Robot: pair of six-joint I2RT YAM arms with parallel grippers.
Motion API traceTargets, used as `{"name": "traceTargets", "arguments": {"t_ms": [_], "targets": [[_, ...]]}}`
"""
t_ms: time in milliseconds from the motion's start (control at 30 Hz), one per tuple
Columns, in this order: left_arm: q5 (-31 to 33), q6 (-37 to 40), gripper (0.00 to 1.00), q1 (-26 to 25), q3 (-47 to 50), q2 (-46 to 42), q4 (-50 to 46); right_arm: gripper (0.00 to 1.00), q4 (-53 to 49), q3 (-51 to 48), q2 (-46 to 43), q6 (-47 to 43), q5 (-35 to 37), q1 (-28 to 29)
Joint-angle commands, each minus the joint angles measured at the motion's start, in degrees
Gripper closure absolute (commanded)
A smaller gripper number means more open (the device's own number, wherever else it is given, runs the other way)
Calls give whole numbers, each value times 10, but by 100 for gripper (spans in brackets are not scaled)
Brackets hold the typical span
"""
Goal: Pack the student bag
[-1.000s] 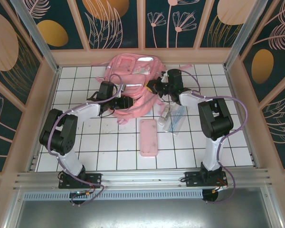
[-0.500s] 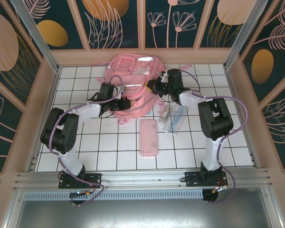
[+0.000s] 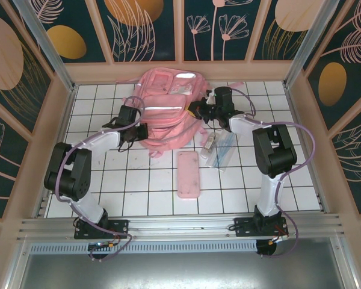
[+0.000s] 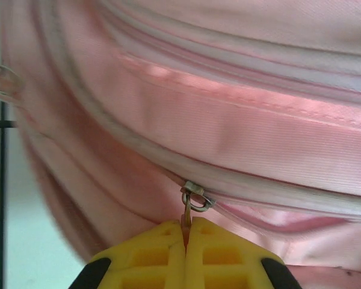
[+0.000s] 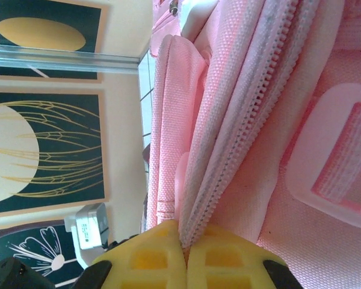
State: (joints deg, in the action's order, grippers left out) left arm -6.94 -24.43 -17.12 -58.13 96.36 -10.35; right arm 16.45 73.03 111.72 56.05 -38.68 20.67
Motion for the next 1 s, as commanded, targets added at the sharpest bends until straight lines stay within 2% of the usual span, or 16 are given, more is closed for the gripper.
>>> {"name": "traceTargets", "arguments": {"t_ms": [0,67,200,333,367,433,533,600,667,800,967], "targets": [[8,10,100,7,19,-36,-61,100,39,51,-17,-25,-6,-28],[-46,8,100,-1,43,-68,-56,100,32,71,2,-30,-10,-32],[-76,-6,100,-40,68,-123,-69,100,0,120,33,-53,1,-33],[-114,-38,100,-87,69,-136,-51,100,-33,186,77,-63,8,-33],[-119,-46,100,-93,68,-134,-44,97,-42,200,87,-64,7,-33],[-119,-62,100,-98,64,-121,-16,75,-57,212,94,-64,8,-33],[-89,-67,100,-98,46,-87,-3,51,-73,176,55,-77,39,-34],[-75,-69,100,-98,34,-64,8,43,-92,137,16,-90,71,-34],[-72,-69,100,-98,27,-44,14,41,-93,86,-27,-91,92,-34],[-82,-72,100,-98,4,-22,29,42,-49,-20,-94,-54,87,-18],[-94,-76,100,-103,-3,-26,36,42,-17,-69,-106,-11,90,28]]}}
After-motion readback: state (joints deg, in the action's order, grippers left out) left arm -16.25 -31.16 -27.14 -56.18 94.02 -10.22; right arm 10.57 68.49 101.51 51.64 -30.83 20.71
